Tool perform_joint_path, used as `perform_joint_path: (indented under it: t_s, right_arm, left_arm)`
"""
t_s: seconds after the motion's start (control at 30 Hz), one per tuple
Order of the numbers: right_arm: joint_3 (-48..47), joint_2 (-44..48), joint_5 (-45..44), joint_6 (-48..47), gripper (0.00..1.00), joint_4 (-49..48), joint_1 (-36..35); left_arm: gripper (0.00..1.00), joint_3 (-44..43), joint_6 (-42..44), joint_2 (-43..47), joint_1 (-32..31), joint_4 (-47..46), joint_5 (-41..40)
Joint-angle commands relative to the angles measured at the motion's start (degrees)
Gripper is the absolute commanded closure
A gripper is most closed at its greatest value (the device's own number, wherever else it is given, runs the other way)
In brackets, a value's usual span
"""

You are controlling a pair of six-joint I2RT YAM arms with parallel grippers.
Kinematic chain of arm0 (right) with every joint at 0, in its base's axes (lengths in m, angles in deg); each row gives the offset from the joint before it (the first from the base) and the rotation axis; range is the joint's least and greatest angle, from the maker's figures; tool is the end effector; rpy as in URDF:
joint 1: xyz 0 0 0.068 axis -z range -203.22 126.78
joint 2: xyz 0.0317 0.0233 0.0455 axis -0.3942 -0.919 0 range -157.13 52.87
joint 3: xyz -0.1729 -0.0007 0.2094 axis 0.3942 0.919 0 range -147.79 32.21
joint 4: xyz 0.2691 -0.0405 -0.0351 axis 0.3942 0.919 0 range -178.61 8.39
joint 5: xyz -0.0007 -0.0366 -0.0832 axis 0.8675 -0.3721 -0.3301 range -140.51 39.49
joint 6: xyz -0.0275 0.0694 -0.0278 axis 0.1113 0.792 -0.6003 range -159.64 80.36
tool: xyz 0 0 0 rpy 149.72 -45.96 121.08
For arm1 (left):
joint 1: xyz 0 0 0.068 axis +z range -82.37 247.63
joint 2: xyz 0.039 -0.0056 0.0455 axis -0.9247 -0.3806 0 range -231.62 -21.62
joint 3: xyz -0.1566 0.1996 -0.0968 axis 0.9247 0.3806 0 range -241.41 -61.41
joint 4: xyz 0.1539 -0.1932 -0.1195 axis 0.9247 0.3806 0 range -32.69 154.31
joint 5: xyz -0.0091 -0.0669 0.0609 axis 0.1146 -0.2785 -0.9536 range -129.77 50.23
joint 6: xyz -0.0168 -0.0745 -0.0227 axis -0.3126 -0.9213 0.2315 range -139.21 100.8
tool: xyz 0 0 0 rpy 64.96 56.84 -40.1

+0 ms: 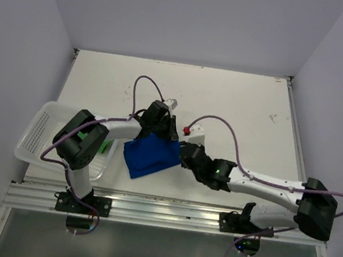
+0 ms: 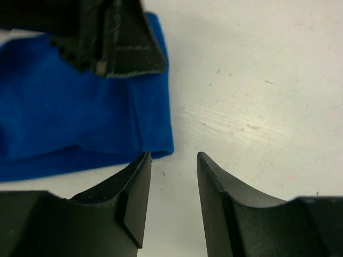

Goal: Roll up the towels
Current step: Roll the towel

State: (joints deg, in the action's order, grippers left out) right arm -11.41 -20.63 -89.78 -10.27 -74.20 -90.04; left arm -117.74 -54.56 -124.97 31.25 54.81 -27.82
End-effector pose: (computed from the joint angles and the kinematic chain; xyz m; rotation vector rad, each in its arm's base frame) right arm 0.1542 0.2500 0.1998 -0.3794 2.1124 0.1600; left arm 0.3149 -0.2497 0.1217 0.1314 2.4894 -0.8229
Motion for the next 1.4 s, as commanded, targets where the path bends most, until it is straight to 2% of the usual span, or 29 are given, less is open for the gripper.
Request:
perform_joint_path:
  t_s: [0.0,0.1,0.23,0.37,0.7,0.93,1.03,1.37]
  right_arm:
    - [3.44,4.67,16.35,9.81,0.56,-6.24,10.10]
    - [5.20,4.68,27.17,14.73,0.53,-8.26,17.05]
    - [8.71,2.05,38.96,20.81,0.50,-17.02,22.79]
    - [9.60,-2.70,45.05,23.45,0.49,-21.70,26.04]
    - [9.60,-8.59,46.39,21.88,0.48,-22.67,26.93]
    - [9.95,-13.25,46.91,20.30,0.52,-24.87,26.93]
    - [9.87,-14.83,47.00,19.07,0.57,-25.31,27.01]
    - [10.13,-13.43,44.10,12.12,0.90,-24.26,26.84]
  left_arm:
    - [0.71,1.49,0.99,1.66,0.79,0.83,-2.10]
    - [0.71,2.11,0.73,2.19,0.79,0.39,-2.28]
    - [0.71,2.46,0.55,2.28,0.79,0.22,-2.19]
    - [0.71,2.64,0.46,2.28,0.79,-0.31,-1.84]
    - [0.72,3.16,0.37,2.54,0.79,-0.75,-1.57]
    - [0.72,3.69,0.20,2.89,0.79,-0.84,-1.57]
    - [0.72,3.86,0.20,3.07,0.79,-0.84,-1.57]
    - [0.73,2.81,0.37,3.24,0.79,-0.22,-1.66]
